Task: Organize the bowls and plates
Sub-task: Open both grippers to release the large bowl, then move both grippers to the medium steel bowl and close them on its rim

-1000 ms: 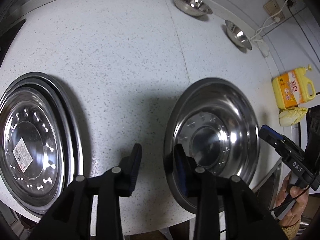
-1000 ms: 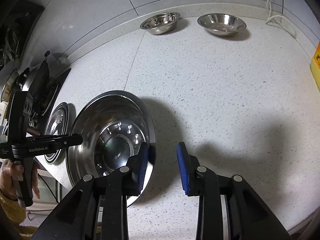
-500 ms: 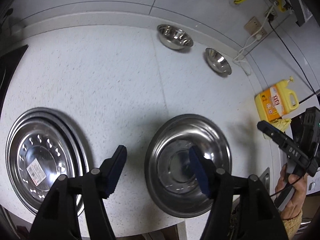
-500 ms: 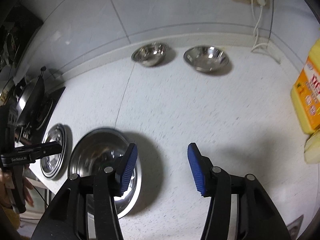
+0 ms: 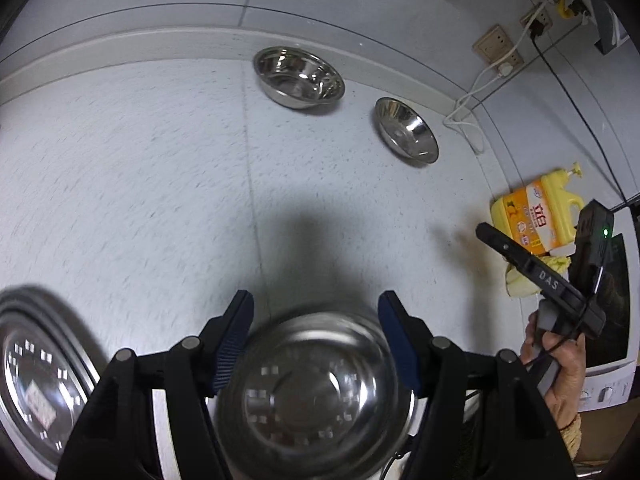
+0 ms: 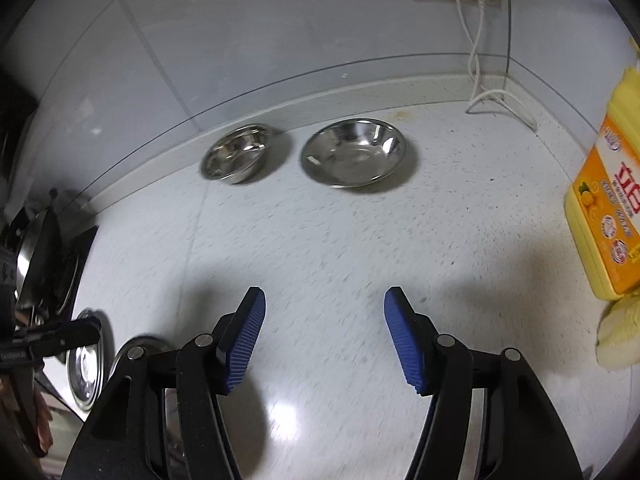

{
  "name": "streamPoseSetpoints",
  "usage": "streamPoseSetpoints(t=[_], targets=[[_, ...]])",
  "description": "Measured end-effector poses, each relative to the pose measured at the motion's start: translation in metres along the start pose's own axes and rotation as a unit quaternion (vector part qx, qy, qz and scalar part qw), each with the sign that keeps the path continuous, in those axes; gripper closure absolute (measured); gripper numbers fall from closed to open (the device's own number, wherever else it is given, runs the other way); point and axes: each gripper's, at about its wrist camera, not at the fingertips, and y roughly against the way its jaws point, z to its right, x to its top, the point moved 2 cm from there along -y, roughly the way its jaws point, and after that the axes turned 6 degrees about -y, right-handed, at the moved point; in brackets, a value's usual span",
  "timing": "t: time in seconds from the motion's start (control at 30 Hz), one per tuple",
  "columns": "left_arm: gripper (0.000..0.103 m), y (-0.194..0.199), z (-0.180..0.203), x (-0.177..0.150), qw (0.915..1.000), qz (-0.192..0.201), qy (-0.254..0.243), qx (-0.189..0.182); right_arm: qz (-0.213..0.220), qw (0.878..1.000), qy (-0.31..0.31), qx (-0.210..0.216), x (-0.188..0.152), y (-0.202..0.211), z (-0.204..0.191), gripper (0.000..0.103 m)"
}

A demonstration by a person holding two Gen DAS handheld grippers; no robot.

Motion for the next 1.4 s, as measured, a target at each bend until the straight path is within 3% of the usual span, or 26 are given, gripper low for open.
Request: streamPoseSetpoints(t=[0.27, 0.5, 0.7, 0.9, 1.07, 1.2, 1.4], targets=[[0.04, -0.052, 0.003, 0.057, 0.9994, -0.01, -0.033, -0.002, -0.012, 1.0, -0.019, -0.012, 0.039, -0.047, 0.021, 0.046], [0.04, -0.1, 0.013, 0.113, 0.9962, 0.003, -0.026, -0.083, -0.008, 0.999, -0.029, -0.026, 0.081, -0.083, 0.037, 0.046], [0.04, -0.134, 0.035, 0.144, 0.9915, 0.007, -0.023, -0.128, -0.005, 0.998, -0.047, -0.033, 0.111, -0.106, 0.057, 0.046], [0.04, -0.166, 0.055, 0.166, 0.9926, 0.018, -0.007, -0.12, -0.006, 0.998, -0.036, -0.051, 0.122, -0.125, 0.068, 0.046], [0.04, -0.189, 0.067, 0.182, 0.9938, 0.017, 0.001, -0.11, -0.003, 0.998, -0.043, -0.039, 0.133, -0.138, 0.074, 0.046], [0.04, -0.203, 0.068, 0.191, 0.9948, 0.01, 0.007, -0.101, -0.013, 0.999, -0.042, -0.03, 0.136, -0.146, 0.073, 0.06], [0.04, -0.214, 0.065, 0.197, 0.9954, -0.002, 0.018, -0.094, -0.018, 0.999, -0.049, -0.016, 0.135, -0.151, 0.078, 0.072]])
